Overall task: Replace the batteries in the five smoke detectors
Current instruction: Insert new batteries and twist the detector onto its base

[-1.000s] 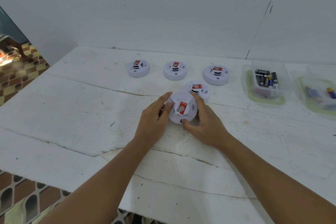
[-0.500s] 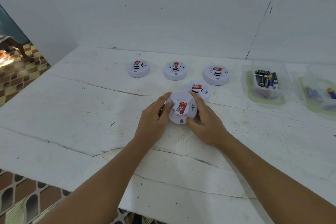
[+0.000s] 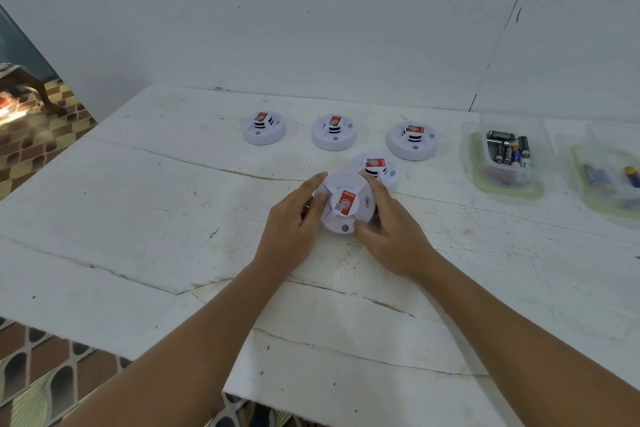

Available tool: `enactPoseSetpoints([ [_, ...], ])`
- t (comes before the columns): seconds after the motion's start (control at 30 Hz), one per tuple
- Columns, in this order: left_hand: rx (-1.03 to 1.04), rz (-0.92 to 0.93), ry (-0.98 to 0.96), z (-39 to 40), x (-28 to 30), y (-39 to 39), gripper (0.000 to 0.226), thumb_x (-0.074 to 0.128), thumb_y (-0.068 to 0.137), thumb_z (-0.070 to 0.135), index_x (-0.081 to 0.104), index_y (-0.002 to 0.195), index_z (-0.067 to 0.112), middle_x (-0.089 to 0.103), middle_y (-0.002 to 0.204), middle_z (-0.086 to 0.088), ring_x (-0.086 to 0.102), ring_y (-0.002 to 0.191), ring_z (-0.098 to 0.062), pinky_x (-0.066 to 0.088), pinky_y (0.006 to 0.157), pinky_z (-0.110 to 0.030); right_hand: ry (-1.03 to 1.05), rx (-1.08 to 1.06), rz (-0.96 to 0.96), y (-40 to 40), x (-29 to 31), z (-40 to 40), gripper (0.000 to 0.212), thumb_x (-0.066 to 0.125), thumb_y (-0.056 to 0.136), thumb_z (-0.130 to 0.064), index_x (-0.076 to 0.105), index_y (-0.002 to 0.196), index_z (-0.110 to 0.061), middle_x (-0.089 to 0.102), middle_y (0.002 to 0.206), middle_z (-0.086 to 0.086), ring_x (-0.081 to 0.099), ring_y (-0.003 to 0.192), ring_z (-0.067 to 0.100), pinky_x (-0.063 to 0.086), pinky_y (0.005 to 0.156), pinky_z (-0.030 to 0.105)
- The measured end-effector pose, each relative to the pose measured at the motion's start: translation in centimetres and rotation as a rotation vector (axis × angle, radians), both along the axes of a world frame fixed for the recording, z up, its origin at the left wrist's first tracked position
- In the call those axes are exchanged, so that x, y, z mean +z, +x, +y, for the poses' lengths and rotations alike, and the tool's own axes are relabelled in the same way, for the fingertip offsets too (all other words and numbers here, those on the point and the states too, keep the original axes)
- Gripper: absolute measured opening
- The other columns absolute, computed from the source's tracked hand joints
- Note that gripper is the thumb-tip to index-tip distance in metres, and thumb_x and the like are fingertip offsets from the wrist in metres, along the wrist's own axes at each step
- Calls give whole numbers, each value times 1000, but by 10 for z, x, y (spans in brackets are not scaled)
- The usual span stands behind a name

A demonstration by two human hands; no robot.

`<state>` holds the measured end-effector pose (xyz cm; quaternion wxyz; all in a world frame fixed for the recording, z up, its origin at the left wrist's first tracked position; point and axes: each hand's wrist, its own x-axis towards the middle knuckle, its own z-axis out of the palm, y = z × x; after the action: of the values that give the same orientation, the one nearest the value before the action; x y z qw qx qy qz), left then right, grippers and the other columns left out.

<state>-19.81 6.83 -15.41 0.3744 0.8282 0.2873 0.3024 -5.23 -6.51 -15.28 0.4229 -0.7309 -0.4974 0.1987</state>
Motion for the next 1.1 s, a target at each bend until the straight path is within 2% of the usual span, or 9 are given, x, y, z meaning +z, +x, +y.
enactPoseSetpoints([
  [0.3,11,12,-4,1,-2,1,40,46,110,32,55,148,25,73,110,6,65,96,1,49,75,-8,14,1,1,-2,3,-2,75,53,84,-52,28,154,-43,55,136,-25,57,121,3,54,100,39],
  [0.5,10,18,-5,1,-2,0,39,45,110,33,55,148,28,73,111,7,66,99,-3,56,80,-18,13,0,6,-2,4,-2,76,52,83,-55,29,155,-42,56,136,-25,57,121,1,54,100,35],
  [0.83,19,10,2,0,-2,1,38,46,111,31,57,147,26,73,107,7,66,95,-4,50,76,-11,-31,-21,4,1,-2,0,82,55,84,-57,24,159,-42,53,146,-20,55,127,9,52,105,46],
  [1.1,20,18,13,1,-3,0,38,45,111,32,56,147,28,72,103,8,66,92,-6,54,76,-18,-41,-21,2,2,-6,1,85,54,83,-59,21,160,-43,51,149,-19,54,130,10,51,106,46],
])
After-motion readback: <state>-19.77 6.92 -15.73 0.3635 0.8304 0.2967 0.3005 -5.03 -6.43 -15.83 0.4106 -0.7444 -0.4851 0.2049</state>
